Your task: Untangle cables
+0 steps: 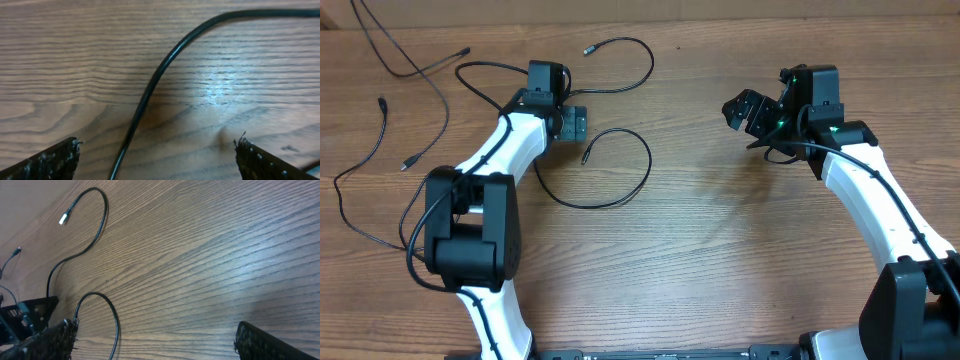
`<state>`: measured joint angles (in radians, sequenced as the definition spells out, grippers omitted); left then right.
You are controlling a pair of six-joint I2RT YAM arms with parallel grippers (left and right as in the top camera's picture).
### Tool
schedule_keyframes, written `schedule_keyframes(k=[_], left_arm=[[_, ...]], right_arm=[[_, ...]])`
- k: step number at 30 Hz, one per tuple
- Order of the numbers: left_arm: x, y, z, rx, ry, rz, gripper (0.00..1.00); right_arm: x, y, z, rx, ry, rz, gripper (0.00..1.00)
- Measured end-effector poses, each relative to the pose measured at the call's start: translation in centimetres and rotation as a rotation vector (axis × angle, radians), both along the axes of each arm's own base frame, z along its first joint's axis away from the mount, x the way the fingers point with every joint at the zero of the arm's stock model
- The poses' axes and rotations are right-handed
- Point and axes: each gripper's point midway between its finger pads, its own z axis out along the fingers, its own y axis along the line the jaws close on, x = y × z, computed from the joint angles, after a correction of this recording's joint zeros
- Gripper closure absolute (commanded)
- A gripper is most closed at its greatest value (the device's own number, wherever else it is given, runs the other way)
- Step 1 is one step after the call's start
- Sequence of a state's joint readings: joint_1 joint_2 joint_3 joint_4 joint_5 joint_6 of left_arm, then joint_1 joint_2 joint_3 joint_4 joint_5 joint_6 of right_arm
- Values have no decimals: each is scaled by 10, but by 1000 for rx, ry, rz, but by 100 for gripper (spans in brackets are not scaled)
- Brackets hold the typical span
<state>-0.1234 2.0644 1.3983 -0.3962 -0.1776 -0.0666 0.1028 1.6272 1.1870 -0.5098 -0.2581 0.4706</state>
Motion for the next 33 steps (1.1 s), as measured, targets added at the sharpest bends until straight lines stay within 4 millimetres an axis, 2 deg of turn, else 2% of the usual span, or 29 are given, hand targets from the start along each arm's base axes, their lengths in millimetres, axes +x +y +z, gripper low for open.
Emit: schedule_keyframes(k=[3,5,6,8,9,12,19,26,29,31,32,33], left_arm=[[-2,1,-13,16,26,-10,0],[0,2,-16,21,27,-10,9],[2,3,-17,22,24,-9,20],[5,3,-20,20,23,-9,50],[6,4,-20,21,21,-9,71],[7,5,-23,18,28,-6,96],[-3,10,-26,20,82,-7,96],[-29,14,-18,23,177,-5,96],[-33,14,6,17,157,-6,96],[-34,14,38,9,104,-6,96],[-34,14,48,6,88,-6,96],[-36,15,67,3,54,-4,96]], right_arm=[[0,0,0,-1,-1,0,0],[0,0,0,-1,-1,0,0],[0,0,0,0,-1,0,0],[0,0,0,-1,0,0,0],[0,0,0,-1,0,0,0],[0,0,0,-1,0,0,0],[0,0,0,-1,0,0,0],[0,0,0,0,0,0,0],[0,0,0,0,-1,0,0],[0,0,0,0,0,-1,0],[0,0,0,-1,0,0,0],[0,0,0,0,0,0,0]])
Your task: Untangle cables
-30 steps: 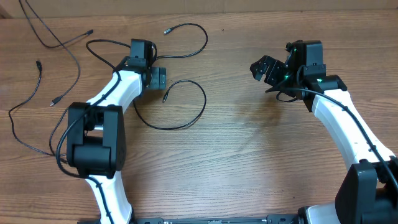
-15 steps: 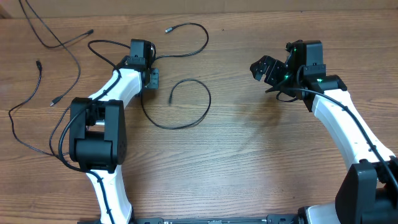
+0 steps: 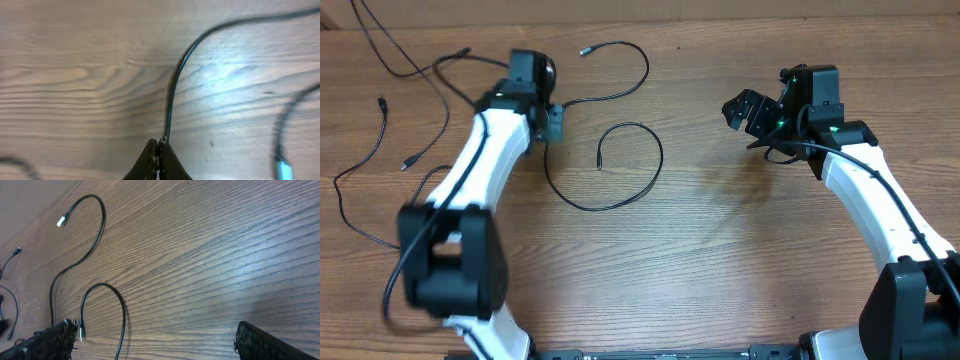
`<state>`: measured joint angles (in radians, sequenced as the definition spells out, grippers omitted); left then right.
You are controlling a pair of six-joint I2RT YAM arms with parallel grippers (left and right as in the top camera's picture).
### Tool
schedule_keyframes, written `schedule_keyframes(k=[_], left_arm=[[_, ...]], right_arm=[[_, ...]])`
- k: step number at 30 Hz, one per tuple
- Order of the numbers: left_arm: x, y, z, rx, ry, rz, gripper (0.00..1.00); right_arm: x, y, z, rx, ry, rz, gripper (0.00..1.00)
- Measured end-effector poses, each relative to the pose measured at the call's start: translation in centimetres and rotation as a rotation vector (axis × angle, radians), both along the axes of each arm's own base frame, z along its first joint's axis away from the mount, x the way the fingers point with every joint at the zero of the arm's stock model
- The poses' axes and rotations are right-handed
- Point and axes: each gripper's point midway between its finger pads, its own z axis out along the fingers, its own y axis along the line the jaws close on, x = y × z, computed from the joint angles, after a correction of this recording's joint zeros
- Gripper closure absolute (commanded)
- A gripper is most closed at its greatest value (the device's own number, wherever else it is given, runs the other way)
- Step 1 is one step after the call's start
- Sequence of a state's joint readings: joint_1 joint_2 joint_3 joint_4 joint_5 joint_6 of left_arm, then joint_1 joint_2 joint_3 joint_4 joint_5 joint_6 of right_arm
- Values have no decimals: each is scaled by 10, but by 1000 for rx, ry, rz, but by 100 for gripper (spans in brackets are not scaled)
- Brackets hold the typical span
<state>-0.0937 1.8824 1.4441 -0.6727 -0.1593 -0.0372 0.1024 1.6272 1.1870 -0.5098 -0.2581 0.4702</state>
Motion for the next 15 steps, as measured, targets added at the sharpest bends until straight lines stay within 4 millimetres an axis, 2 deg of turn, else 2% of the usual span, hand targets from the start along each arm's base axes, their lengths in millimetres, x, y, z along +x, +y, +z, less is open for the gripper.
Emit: schedule_keyframes(k=[4,7,10,15], left_arm=[[-11,6,58,-8,-102,12,96],[-19,19,95,-13,-183,40,96],[-28,42,126,-12,-254,94,96],[-47,83,162,-11,-340,201,96]], right_arm=[[0,0,0,0,0,-1,0],[0,0,0,0,0,0,0],[0,0,0,0,0,0,0],[0,0,0,0,0,0,0]])
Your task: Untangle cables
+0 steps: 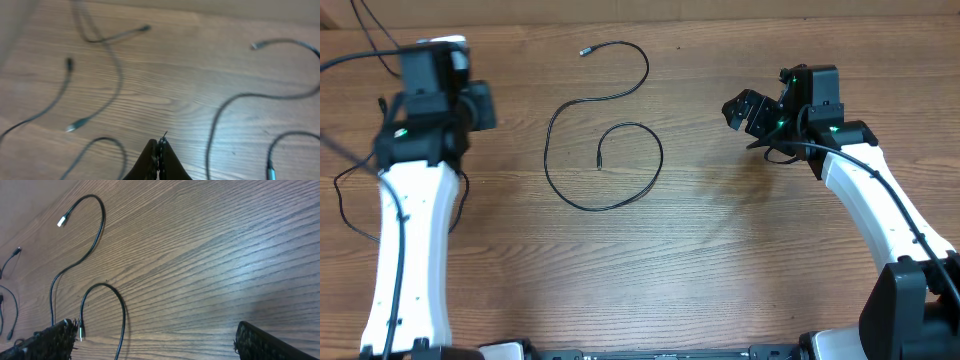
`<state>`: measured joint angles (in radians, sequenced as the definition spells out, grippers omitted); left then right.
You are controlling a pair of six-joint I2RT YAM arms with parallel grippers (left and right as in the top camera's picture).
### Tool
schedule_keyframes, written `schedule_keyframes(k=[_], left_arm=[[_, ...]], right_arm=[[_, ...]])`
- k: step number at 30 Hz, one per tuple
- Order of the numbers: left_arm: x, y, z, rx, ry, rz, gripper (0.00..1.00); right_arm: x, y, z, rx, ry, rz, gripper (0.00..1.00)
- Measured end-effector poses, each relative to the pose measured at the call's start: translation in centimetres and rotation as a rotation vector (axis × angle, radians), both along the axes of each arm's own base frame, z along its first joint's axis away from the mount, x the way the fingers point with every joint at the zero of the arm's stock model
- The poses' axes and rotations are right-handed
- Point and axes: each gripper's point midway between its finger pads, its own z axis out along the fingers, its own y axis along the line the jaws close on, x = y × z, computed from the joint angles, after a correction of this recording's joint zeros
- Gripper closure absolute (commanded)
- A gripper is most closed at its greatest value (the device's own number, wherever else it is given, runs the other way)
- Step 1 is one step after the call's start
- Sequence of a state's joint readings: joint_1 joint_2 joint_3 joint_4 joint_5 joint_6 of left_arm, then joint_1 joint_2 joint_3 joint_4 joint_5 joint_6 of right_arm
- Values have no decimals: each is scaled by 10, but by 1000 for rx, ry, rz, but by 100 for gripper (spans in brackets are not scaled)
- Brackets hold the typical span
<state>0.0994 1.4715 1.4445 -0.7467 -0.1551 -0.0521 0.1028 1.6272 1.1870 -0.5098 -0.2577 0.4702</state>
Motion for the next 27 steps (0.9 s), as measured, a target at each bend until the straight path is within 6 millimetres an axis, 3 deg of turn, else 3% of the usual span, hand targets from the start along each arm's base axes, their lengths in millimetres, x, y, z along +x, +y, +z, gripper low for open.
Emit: schedule_keyframes(k=[7,13,20,23,25,27], left_arm=[[-12,15,31,8,-88,38,96],[-14,40,48,20,-140,100,96],[-8,63,108,37,-316,159,95],[-8,52,105,-17,-307,108,75],[-7,38,94,-64,-269,49,64],[-3,23,78,-103,-212,-15,46]], right_arm=[[0,0,0,0,0,-1,0],[0,0,0,0,1,0,0],[0,0,0,0,1,0,0],[0,0,0,0,0,0,0],[0,0,0,0,0,0,0],[0,0,0,0,0,0,0]])
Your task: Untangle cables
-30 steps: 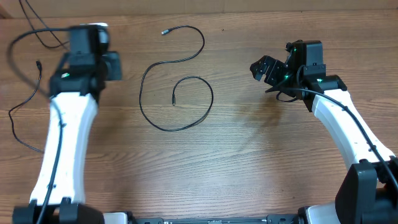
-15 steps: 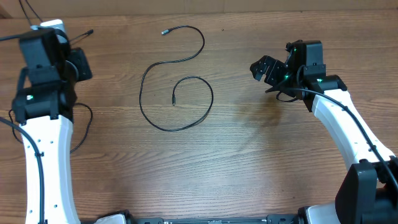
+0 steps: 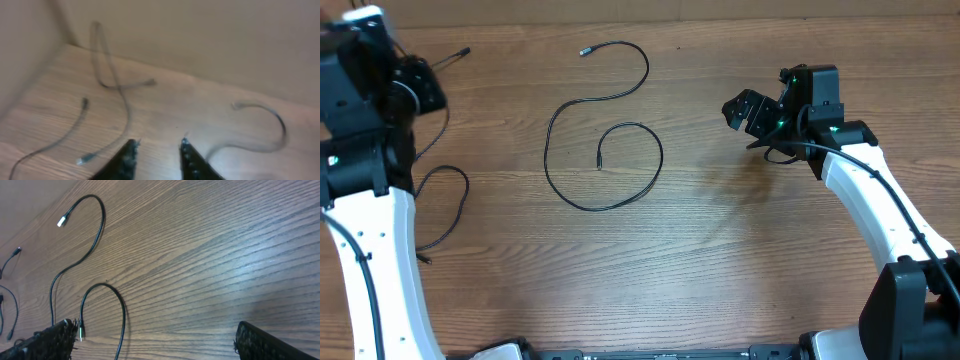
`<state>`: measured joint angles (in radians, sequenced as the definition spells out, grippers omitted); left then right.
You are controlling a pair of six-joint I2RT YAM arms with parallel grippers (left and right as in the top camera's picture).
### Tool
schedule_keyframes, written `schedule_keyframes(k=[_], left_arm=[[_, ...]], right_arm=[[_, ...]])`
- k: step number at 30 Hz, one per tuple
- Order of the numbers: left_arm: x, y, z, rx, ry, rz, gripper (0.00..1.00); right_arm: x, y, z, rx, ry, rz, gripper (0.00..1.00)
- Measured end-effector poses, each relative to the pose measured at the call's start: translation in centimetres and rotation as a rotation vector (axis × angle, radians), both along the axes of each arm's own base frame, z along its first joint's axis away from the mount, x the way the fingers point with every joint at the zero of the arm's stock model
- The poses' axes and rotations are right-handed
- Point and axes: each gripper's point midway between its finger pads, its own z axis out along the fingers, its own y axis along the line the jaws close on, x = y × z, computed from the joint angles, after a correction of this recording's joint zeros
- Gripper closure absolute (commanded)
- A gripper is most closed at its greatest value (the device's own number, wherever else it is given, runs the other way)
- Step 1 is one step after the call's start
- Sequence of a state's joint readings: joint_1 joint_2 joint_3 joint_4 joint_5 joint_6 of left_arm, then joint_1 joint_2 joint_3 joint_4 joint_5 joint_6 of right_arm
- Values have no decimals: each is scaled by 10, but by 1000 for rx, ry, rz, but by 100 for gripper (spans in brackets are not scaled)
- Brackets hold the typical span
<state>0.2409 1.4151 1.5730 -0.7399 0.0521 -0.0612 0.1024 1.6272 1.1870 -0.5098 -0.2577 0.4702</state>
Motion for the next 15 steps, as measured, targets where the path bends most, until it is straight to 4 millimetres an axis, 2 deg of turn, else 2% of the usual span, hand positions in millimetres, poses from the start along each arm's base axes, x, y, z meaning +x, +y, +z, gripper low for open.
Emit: schedule_keyframes(k=[3,5,10,15], left_arm=[[11,-23,-34,-32,102,-106,36],[24,-40,-64,-55,178,-169,31],[57,-77,-130,-71,302,-289,30],[77,-110,-196,-39,412,-372,33]], right_arm=[[0,0,0,0,0,1,0],[0,0,0,0,0,0,0],[0,0,0,0,0,0,0],[0,0,0,0,0,0,0]])
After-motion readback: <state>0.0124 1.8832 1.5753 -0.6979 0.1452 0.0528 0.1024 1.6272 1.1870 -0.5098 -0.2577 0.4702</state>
